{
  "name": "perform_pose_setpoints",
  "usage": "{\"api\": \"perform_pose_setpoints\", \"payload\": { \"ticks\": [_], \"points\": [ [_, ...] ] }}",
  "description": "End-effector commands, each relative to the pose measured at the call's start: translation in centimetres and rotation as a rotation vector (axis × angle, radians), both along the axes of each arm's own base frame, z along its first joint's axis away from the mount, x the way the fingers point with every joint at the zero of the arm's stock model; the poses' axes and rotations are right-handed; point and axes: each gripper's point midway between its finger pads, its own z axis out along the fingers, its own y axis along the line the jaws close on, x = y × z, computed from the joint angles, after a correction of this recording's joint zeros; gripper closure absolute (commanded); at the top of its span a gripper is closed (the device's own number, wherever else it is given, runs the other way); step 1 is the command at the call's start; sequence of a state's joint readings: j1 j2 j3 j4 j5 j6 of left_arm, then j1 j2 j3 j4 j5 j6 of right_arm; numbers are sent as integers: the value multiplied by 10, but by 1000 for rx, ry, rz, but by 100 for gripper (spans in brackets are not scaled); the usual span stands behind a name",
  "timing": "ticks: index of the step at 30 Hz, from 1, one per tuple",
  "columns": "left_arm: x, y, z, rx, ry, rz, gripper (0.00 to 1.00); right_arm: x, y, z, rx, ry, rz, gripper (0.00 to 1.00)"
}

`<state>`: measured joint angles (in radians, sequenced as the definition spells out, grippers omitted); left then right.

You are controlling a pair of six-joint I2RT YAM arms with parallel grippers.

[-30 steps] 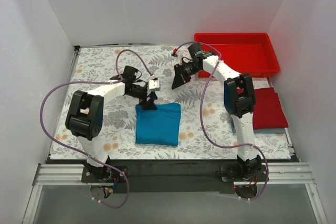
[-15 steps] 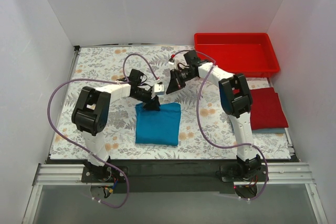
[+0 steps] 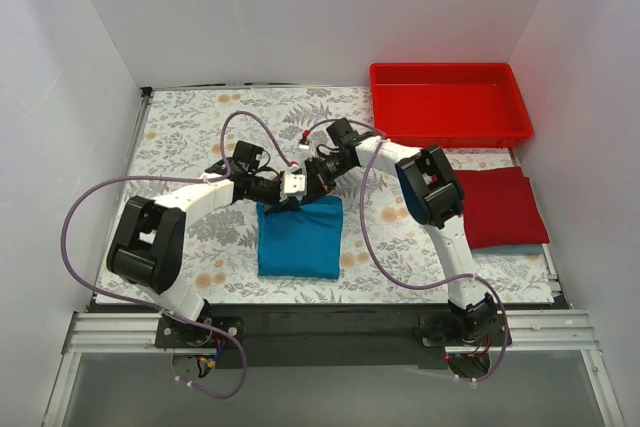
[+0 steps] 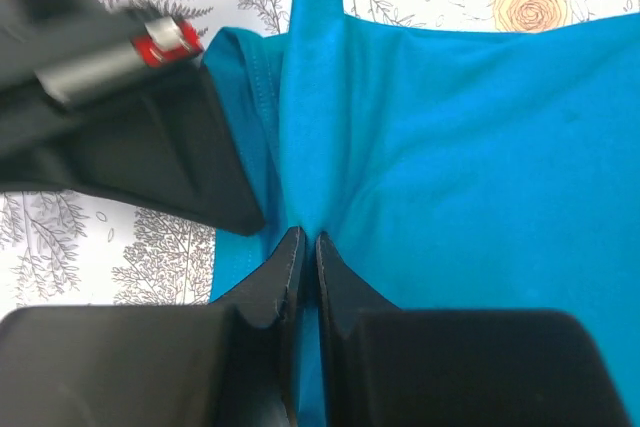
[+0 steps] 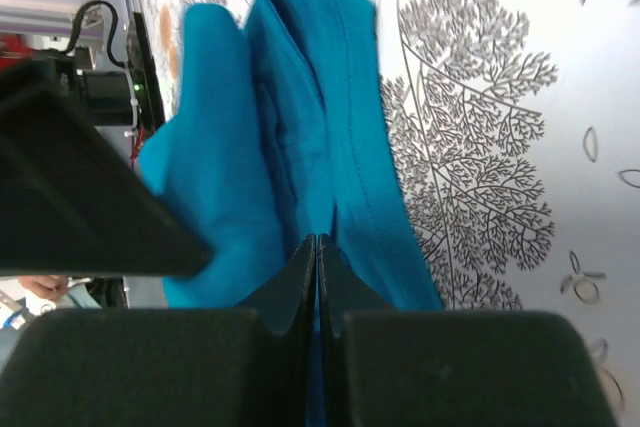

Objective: Fold and stack the t-shirts
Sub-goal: Fold the tshirt

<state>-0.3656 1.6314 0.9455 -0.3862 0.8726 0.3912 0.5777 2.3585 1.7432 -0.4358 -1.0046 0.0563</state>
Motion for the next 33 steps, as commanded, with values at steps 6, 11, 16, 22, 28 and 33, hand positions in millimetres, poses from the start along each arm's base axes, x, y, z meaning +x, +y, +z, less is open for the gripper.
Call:
{"api": "perform_pose_setpoints", "payload": {
  "ticks": [6, 11, 16, 22, 28, 33],
  "points": [
    [7, 1, 15, -16, -215, 7, 100, -20, -5, -39, -7, 43, 67, 95],
    [25, -1, 25, -36, -267, 60, 100, -36, -16, -56, -29, 57, 104, 95],
    [39, -5, 26, -45, -262, 85, 100, -38, -20, -53, -22, 28, 126, 95],
    [53, -3, 26, -53, -276, 124, 100, -39, -21, -54, -21, 25, 131, 95],
    [59, -2, 16, -39, -283, 137, 100, -37, -22, -54, -28, 16, 134, 94],
    [63, 1, 23, -38, -296, 175, 86, -17, -23, -34, -37, -60, 110, 89]
  ]
}}
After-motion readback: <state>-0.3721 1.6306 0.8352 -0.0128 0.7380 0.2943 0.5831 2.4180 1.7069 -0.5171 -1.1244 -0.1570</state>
